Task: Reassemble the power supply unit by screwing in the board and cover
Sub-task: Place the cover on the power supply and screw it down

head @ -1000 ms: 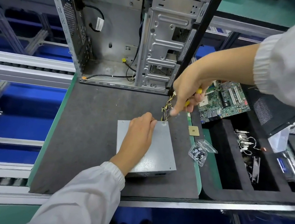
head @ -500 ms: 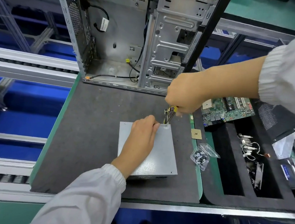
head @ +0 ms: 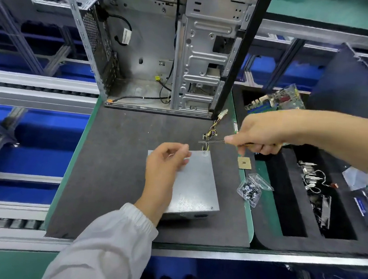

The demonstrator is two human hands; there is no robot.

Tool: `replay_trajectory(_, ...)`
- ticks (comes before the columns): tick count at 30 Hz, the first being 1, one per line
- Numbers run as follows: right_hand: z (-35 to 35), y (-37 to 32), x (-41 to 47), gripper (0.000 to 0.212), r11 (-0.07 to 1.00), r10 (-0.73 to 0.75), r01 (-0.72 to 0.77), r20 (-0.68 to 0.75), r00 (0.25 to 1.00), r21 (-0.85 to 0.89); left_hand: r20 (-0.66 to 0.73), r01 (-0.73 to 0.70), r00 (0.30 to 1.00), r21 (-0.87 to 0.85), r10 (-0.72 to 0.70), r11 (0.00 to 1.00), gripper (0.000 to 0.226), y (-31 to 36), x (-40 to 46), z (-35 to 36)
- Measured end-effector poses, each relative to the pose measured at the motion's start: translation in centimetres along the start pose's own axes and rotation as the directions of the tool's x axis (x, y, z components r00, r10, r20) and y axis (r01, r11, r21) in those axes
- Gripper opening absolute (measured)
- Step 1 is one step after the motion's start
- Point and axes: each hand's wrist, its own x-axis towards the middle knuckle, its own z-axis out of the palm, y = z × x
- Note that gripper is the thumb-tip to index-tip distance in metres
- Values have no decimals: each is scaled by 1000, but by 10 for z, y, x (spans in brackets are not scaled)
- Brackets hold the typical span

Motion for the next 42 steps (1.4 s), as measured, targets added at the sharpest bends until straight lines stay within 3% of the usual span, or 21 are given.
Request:
replay_trajectory(3,28,32,-27,49,979,-168,177,-97,981,97,113,262,965,-332,-238,906,10,1,-19,8)
replay_trajectory(5,48,48,-43,46,967,-220,230,-100,970,110,211,378,925,-431,-316,819,13,-1,-33,15)
replay_trajectory(7,62,62,-53,44,959,-269,280,-189,944,32,263,434,900,-475,-347,766,11,-2,-44,22)
replay_trajectory(13,81,85,-60,45,951,-305,302,-335,891,-63,264,432,902,-517,-342,739,28,-1,-55,35)
replay_trajectory(27,99,103,-55,67,930,-368,326,-417,831,-170,239,402,915,-498,-324,769,19,-8,-62,48)
replay_trajectory(32,113,105,-52,65,930,-350,362,-443,825,-60,219,399,917,-537,-334,743,18,-12,-63,51)
replay_trajectory(35,116,105,-53,54,930,-321,365,-420,849,28,210,364,931,-501,-298,785,18,-14,-65,50)
replay_trajectory(37,116,104,-55,47,871,-287,384,-315,905,308,201,333,942,-471,-269,817,18,-15,-67,50)
replay_trajectory(39,116,102,-60,47,735,-286,307,-135,949,604,201,314,948,-463,-247,829,19,-15,-68,51)
replay_trajectory(42,119,102,-63,43,659,-295,233,-38,955,715,214,298,952,-463,-221,835,18,-15,-69,52)
